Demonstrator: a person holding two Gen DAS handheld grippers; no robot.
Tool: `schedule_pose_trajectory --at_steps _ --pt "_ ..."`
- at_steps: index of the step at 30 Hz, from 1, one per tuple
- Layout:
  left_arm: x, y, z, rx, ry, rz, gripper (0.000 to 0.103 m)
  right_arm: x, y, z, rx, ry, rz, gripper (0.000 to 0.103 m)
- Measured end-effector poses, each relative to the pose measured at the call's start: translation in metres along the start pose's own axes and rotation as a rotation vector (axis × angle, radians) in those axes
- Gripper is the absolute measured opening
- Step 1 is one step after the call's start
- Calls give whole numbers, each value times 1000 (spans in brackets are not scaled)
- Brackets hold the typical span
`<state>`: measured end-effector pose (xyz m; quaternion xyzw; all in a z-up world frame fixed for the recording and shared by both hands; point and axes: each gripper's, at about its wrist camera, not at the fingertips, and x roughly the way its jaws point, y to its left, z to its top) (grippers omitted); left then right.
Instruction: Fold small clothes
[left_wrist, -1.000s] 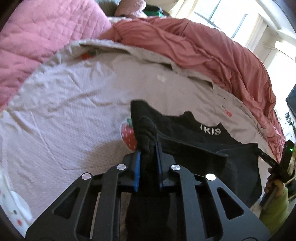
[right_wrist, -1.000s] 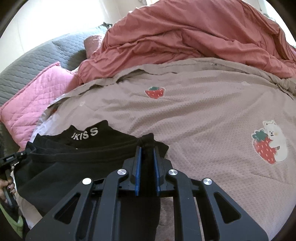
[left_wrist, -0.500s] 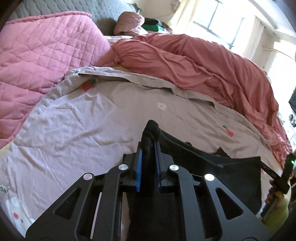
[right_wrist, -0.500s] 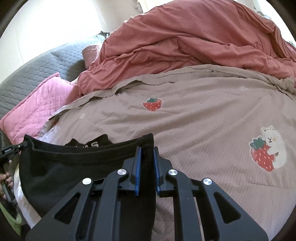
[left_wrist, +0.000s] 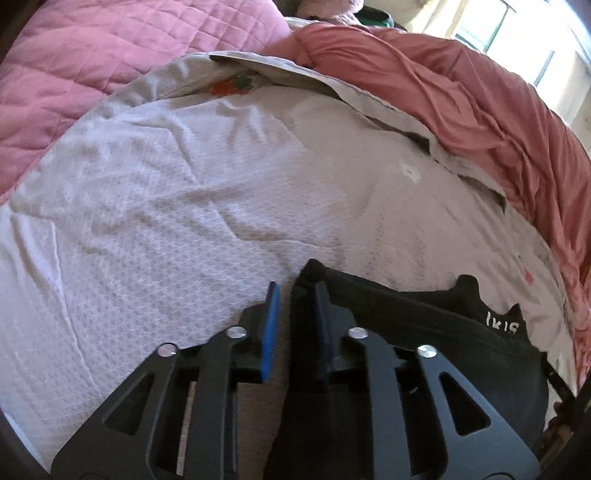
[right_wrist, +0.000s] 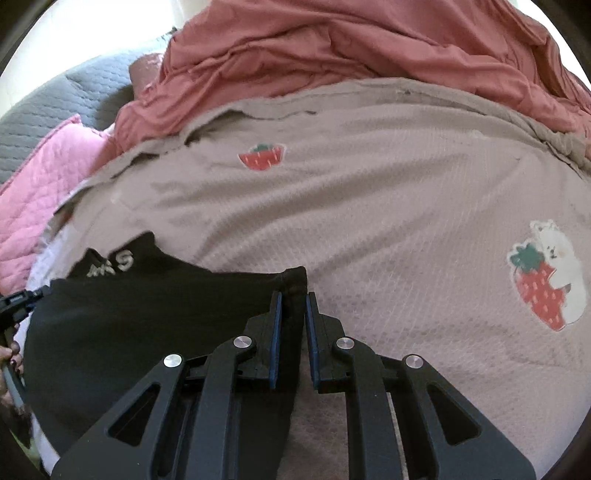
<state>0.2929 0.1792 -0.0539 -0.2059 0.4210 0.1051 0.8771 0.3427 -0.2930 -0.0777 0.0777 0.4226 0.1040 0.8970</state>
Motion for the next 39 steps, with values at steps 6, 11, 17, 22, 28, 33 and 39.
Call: schedule_pose_trajectory --at_steps 6,11,17,22,28,33,39 --pt "-23 22 -3 -63 -81 42 16 -10 -2 -1 16 -18 -18 22" --pt "-70 25 -11 -83 -195 46 21 -48 19 1 -78 -120 -59 28" --pt "-99 -9 -43 1 -202 -35 42 -62 110 2 -411 -112 104 48" --pt "-98 -42 -86 111 -138 -90 45 -37 198 3 -579 -36 258 48" --pt "-76 -63 -111 270 -97 10 56 16 256 12 -697 95 308 48" --pt "-73 -52 -110 234 -87 -21 58 45 277 8 -720 173 320 45" --pt "-75 -52 -110 229 -84 -27 58 39 275 15 -700 135 302 5"
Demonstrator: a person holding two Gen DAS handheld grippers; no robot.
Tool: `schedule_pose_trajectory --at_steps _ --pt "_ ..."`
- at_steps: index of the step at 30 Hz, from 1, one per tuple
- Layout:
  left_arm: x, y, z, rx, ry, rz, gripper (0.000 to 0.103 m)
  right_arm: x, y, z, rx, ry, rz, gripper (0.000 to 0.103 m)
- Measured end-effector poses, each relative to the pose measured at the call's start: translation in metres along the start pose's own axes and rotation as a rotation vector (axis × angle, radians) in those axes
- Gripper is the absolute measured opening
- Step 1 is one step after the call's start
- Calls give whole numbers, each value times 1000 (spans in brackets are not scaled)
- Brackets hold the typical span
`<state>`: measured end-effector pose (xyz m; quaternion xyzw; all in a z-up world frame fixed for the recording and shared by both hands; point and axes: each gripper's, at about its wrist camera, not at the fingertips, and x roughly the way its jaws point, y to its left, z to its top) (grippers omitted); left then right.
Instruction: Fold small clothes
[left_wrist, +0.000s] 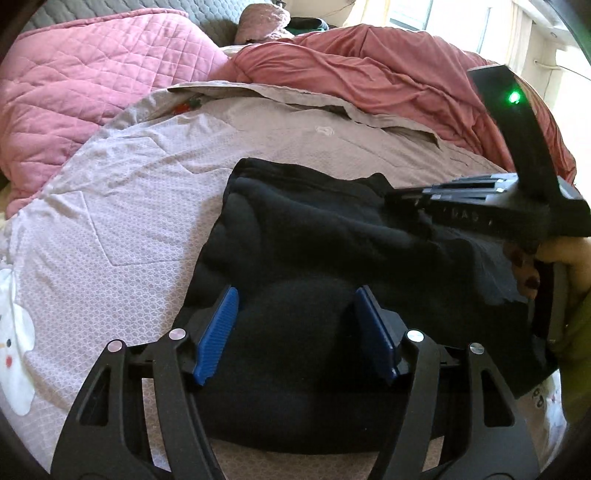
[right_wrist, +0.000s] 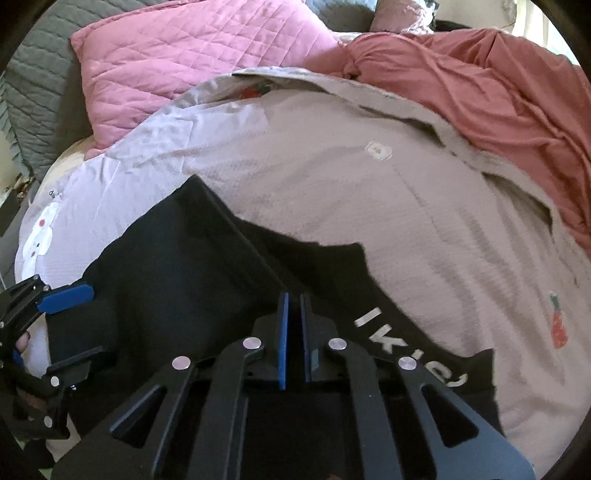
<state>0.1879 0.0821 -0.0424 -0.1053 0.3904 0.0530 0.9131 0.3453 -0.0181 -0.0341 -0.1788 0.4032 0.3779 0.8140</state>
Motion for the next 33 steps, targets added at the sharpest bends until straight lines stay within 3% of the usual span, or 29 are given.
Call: schedule_pose_trajectory --at_steps 11,17,21,27,28,30,31,33 --pt "0 2 1 -12 2 -10 59 23 -3 2 25 22 -103 6" --pt "0 1 2 -14 2 -11 60 -28 -28 -7 170 -110 -93 19" --pt "-6 1 3 -17 -16 -22 65 -74 -38 -34 199 -183 -132 32" --pt "-26 -15 6 58 -110 -55 74 -110 -32 -93 190 -172 -184 38" --pt "-24 -20 5 77 -101 -59 74 -111 -31 -101 198 -164 -172 39" --pt "-19 -24 3 96 -79 -52 76 -112 -29 -120 216 -138 -170 50" --pt "-13 -26 2 107 -51 -45 84 -112 -28 -127 224 -124 -175 53" --pt "-1 -27 -1 116 1 -12 88 -110 -32 -142 263 -88 -191 56"
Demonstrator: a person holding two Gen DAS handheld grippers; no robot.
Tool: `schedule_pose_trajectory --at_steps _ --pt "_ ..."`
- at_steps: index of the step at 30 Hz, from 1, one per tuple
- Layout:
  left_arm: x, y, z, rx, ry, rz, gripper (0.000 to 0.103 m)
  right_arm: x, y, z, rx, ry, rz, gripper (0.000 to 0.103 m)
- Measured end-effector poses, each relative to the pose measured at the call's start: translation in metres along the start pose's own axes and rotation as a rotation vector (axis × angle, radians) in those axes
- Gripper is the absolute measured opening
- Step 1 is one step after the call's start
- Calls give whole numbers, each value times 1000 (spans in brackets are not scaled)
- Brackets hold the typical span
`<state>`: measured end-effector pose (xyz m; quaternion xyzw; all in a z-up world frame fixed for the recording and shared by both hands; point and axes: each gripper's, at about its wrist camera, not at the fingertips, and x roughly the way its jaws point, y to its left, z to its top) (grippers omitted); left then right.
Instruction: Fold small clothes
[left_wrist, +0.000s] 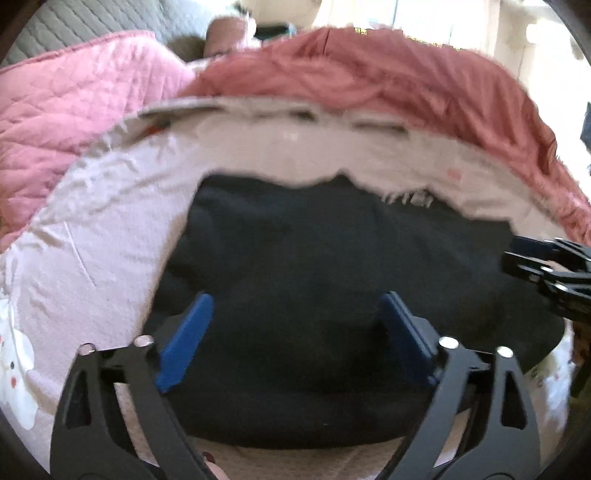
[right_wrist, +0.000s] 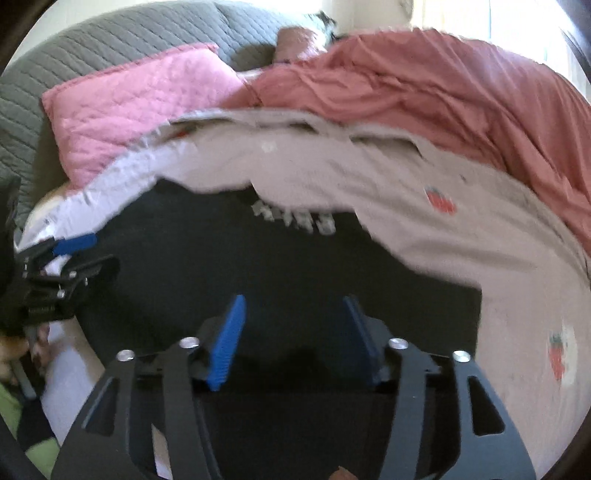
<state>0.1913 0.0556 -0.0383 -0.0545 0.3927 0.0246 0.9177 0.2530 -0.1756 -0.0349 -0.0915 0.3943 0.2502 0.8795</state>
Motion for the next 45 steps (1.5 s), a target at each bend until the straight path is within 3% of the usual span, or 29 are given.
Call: schedule_pose_trajectory --at_steps 1,5,8,15,16,18,28,30,35,45 --pt "4 0 -2 4 14 34 94 2 -4 -5 24 15 -13 56" --pt "8 9 -3 -27 33 17 94 9 -30 -19 124 54 -49 56" --pt "9 9 -4 -28 33 17 94 14 -42 -27 183 44 -9 56" --pt "3 12 -3 -51 13 -3 94 5 -38 -27 191 18 -35 58" --pt "2 13 -3 -57 10 -10 94 3 -38 -26 193 13 -38 61" --pt "1 15 -2 -70 8 -21 94 -2 -36 -26 190 2 -65 77" --pt "-6 20 0 -108 -11 -52 94 -14 -39 -33 224 -10 -82 83" --pt "-7 20 0 -113 -17 -52 94 -17 -38 -33 232 -16 -81 95" --pt "-15 22 1 -99 -57 1 94 -23 -37 -34 240 -31 -77 96" --pt "-31 32 1 -119 -98 32 94 -35 -27 -30 240 -57 -66 98"
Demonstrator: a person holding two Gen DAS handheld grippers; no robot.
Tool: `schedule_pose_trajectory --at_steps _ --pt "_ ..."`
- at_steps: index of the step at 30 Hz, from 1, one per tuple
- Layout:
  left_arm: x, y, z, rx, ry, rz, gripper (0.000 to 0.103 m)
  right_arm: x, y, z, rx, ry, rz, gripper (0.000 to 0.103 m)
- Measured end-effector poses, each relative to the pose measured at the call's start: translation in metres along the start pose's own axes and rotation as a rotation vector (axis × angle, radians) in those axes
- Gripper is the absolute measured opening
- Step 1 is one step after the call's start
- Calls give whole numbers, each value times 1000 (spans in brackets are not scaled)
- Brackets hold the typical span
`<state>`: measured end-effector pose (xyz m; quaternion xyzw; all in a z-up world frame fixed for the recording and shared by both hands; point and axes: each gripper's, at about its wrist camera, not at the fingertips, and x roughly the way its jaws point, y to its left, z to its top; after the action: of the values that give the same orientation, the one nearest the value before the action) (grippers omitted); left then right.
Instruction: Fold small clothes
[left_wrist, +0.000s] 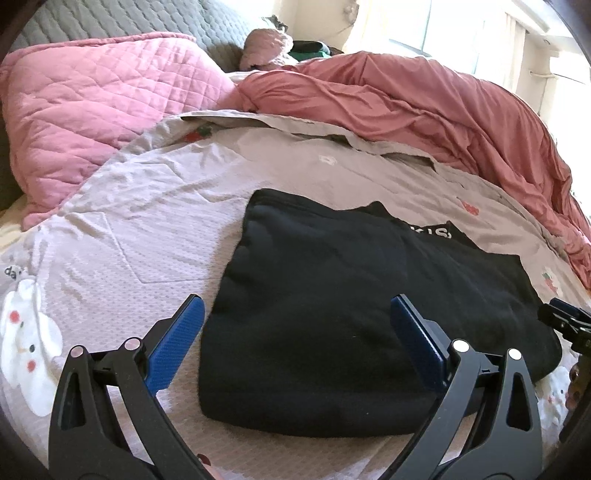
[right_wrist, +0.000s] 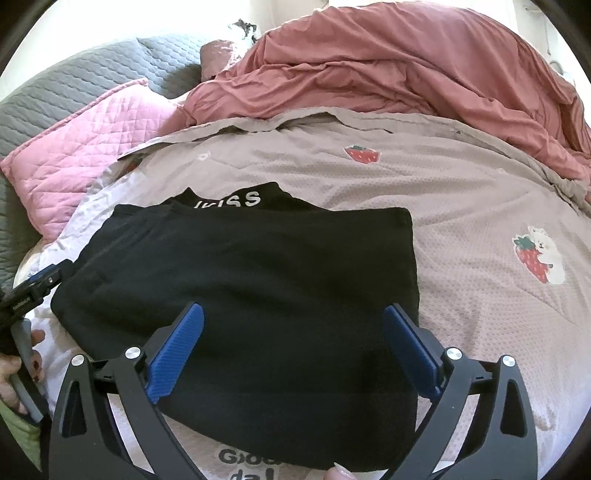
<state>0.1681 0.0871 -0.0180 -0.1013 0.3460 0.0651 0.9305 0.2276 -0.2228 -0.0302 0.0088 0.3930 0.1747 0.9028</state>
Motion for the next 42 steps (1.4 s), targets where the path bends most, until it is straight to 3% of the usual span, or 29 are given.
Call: schedule_pose_trajectory --at_steps 10,26,42 --pt "-14 27 0 -89 -15 5 94 -11 25 2 -39 -24 34 98" --pt "-23 46 0 -132 -29 0 94 -21 80 7 -124 -40 123 98" --pt "-25 72 3 -200 -30 28 94 -3 158 -3 -278 0 215 98"
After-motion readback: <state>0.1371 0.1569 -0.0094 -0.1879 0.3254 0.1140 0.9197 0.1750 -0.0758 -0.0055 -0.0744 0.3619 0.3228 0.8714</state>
